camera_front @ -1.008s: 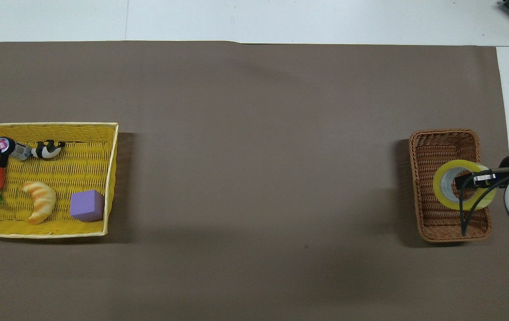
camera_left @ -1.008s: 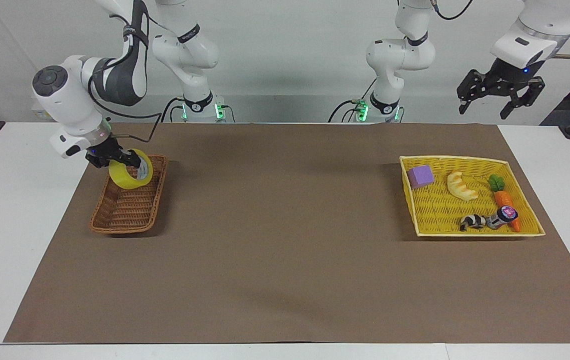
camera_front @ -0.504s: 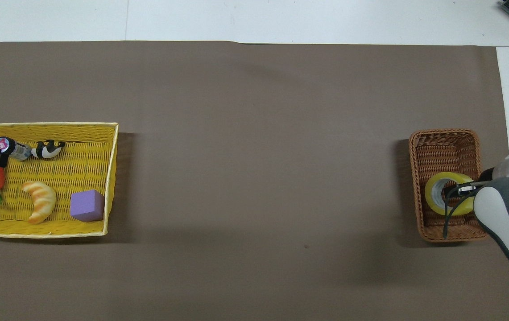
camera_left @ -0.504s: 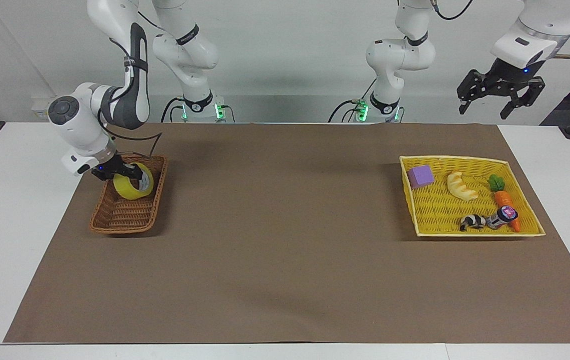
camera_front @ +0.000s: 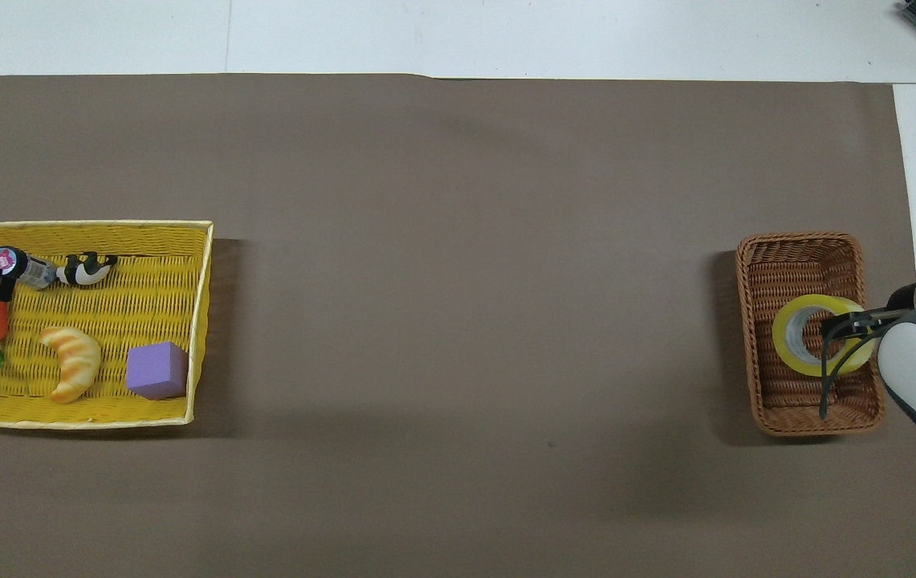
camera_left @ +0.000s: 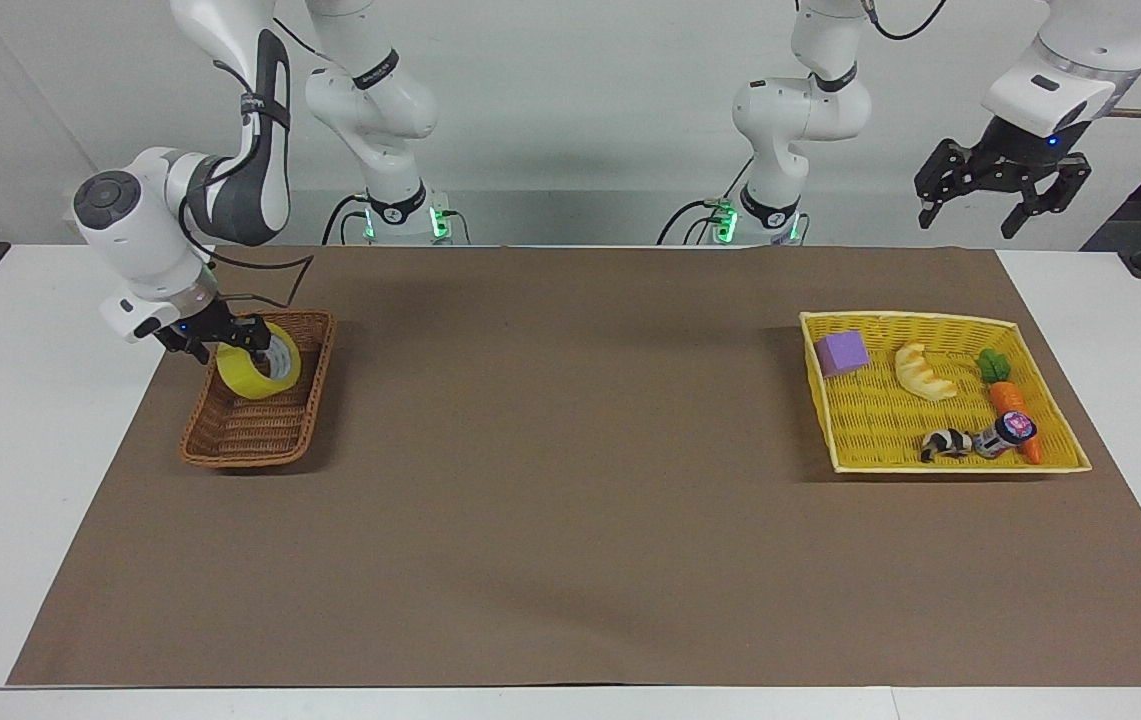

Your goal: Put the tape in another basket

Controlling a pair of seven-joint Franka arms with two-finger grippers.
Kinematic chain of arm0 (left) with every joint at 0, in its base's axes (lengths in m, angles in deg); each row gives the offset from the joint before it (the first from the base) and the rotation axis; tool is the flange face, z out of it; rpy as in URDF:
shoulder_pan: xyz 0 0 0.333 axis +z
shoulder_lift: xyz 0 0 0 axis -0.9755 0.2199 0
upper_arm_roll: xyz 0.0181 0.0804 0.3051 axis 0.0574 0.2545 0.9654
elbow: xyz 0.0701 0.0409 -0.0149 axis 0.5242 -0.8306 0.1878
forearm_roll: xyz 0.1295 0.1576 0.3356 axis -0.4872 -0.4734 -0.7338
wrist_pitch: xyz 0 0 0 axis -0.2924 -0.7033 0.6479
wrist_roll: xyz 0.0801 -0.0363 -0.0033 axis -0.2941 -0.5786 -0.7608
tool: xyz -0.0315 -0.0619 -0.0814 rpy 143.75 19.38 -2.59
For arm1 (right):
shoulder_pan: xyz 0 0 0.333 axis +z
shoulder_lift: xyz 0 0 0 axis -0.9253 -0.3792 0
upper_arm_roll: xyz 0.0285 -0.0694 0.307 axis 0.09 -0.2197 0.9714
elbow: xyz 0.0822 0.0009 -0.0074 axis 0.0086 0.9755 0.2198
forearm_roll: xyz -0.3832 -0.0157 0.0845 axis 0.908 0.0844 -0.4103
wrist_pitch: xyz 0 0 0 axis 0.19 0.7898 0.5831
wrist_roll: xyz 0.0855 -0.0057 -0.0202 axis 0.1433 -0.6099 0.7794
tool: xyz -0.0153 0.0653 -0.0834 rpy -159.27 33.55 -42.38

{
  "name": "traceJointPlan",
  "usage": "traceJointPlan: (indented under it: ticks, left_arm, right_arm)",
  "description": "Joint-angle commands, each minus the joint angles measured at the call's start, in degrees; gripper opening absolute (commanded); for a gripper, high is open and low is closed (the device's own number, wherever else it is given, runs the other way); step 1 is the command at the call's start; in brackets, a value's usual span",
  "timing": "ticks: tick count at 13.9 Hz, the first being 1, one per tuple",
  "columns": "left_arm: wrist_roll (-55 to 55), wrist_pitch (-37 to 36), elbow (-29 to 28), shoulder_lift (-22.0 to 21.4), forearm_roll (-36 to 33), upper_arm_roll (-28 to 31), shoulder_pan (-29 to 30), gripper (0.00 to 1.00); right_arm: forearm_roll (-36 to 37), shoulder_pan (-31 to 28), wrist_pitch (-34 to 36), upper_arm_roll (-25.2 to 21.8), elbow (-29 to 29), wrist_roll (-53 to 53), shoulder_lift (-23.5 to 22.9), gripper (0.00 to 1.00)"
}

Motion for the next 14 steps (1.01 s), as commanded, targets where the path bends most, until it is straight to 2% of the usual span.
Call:
traceJointPlan:
  ticks: [1, 10, 14]
  left_arm:
    - [0.3, -0.3, 0.6, -0.2, -0.9, -0.6, 0.6, 1.0]
    - [0.3, -0.3, 0.6, -0.2, -0.9, -0.6, 0.6, 1.0]
    - [0.3, -0.3, 0.6, -0.2, -1.0, -0.6, 0.6, 1.0]
  right_arm:
    - [1.6, -0.1, 1.2, 0.3, -0.6, 0.8, 0.9, 1.0]
    - [1.2, -0.2, -0.2, 0.3, 1.3, 1.4, 0.6, 1.0]
    - [-5.2, -1.2, 0.3, 0.3, 2.7, 4.5, 0.9, 1.0]
